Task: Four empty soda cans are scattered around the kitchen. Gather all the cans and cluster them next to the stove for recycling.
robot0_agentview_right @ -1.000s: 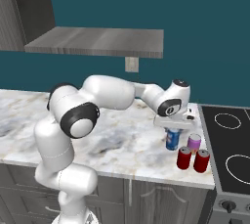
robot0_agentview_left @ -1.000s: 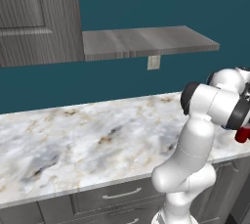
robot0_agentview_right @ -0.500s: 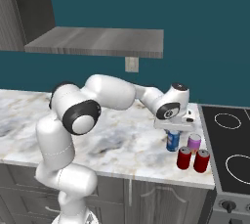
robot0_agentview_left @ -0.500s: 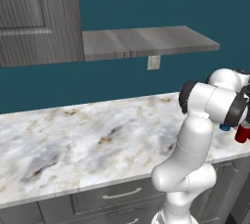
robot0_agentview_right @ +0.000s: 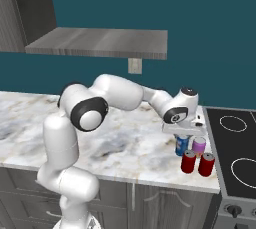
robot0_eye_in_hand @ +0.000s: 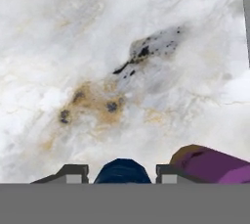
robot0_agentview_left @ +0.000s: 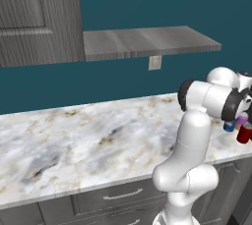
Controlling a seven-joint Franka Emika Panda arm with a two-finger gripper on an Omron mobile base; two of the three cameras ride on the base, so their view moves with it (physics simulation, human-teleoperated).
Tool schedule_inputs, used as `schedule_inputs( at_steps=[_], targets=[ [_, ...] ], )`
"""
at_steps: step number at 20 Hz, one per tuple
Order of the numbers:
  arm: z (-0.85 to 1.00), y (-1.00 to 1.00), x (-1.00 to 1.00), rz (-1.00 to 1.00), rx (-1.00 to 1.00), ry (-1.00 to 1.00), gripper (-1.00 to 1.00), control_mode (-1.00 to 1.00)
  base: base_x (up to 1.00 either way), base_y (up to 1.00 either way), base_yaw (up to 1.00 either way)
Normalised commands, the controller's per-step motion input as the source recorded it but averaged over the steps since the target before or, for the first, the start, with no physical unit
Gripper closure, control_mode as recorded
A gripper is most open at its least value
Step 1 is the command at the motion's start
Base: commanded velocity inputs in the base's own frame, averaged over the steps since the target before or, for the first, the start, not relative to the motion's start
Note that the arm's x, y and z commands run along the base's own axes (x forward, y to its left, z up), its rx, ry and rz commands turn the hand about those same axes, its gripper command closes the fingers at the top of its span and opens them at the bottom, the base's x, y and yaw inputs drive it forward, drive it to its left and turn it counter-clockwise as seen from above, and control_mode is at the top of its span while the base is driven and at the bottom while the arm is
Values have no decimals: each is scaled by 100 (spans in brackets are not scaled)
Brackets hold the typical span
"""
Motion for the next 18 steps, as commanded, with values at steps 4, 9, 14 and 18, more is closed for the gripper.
schedule_inputs(
  at_steps=[4, 9, 14, 18],
  targets=[
    [4, 0, 6, 0, 0, 1, -100, -100, 0, 0, 0],
    [19, -3, 7, 0, 2, 2, -100, -100, 0, 0, 0],
    [44, 2, -16, 0, 1, -6, -100, -100, 0, 0, 0],
    [68, 20, -41, 0, 0, -17, -100, -100, 0, 0, 0]
  ],
)
